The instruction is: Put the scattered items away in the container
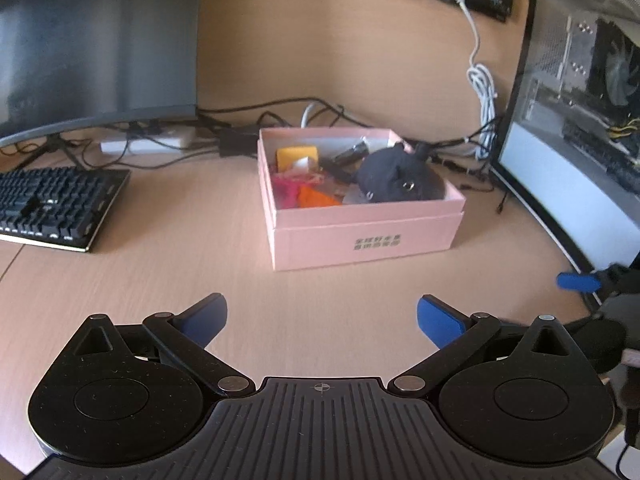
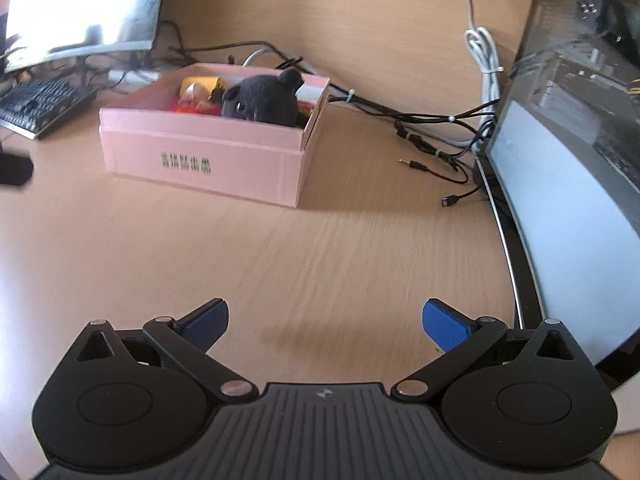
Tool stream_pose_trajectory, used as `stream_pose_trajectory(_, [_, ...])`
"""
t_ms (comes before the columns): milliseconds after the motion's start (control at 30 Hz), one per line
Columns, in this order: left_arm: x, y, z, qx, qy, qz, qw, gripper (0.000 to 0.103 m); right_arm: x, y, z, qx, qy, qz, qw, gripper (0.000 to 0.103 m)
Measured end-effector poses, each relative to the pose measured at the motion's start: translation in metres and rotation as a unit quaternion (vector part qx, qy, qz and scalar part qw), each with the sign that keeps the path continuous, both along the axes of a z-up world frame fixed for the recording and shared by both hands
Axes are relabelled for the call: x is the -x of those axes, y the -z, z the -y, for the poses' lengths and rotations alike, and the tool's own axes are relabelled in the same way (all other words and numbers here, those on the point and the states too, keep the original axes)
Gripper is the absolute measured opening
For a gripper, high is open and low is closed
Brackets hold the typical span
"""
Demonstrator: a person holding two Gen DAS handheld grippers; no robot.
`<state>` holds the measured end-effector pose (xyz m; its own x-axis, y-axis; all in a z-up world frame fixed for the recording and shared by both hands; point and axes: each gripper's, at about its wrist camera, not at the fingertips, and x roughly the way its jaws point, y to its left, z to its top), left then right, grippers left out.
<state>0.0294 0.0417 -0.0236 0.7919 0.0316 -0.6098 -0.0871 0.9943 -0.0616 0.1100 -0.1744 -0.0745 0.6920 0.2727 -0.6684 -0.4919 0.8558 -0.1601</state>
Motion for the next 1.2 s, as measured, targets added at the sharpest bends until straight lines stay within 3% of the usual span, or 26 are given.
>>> stream_pose_trajectory(333, [-0.007,0.007,0.042,-0.038,-0.036,-0.008,0.9986,0.103,-0.026,0.014,0.021,-0.076,-0.06,-0.009,0.995,0.103])
stream_pose_trajectory(700, [-0.015,-0.014,0.082,-0.05,-0.046,-0.015,0.9976,0.103,-0.039,0.019,0.022,-0.082,-0.083,-0.028,0.993,0.103])
stream_pose_trajectory(1000, [-0.02,-0.012,0.072,-0.05,-0.06,-0.056,0.9953,0.103,-0.038,0.018,0.022,-0.082,-0.083,-0.028,0.993,0.103])
stream_pose_trajectory(1200, [-0.023,-0.019,0.067,-0.041,-0.045,-0.046,0.9971,0.103,-0.038,0.018,0.022,-0.082,-0.082,-0.029,0.993,0.103])
